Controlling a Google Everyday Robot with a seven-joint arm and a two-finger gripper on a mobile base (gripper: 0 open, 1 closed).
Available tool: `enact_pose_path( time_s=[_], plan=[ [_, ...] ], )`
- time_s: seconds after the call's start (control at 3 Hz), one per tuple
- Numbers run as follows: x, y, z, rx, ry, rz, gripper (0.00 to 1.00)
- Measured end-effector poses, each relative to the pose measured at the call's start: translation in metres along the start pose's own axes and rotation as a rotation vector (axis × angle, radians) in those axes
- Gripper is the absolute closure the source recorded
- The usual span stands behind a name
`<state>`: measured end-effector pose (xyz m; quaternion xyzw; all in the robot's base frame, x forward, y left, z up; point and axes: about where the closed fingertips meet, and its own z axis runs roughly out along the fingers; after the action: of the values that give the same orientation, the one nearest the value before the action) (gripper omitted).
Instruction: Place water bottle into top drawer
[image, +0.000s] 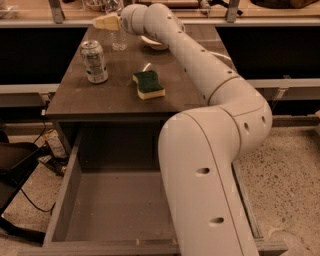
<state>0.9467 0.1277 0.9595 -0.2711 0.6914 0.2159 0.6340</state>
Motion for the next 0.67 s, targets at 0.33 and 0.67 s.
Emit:
enact_pose_path(
  time_s=[0.33, 0.67],
  plan=[
    [0.0069, 0.0027, 0.0127, -0.017, -0.017, 0.013, 0.0],
    [0.0102, 0.0038, 0.0197, -0.026, -0.033, 0.02, 0.0]
  ],
)
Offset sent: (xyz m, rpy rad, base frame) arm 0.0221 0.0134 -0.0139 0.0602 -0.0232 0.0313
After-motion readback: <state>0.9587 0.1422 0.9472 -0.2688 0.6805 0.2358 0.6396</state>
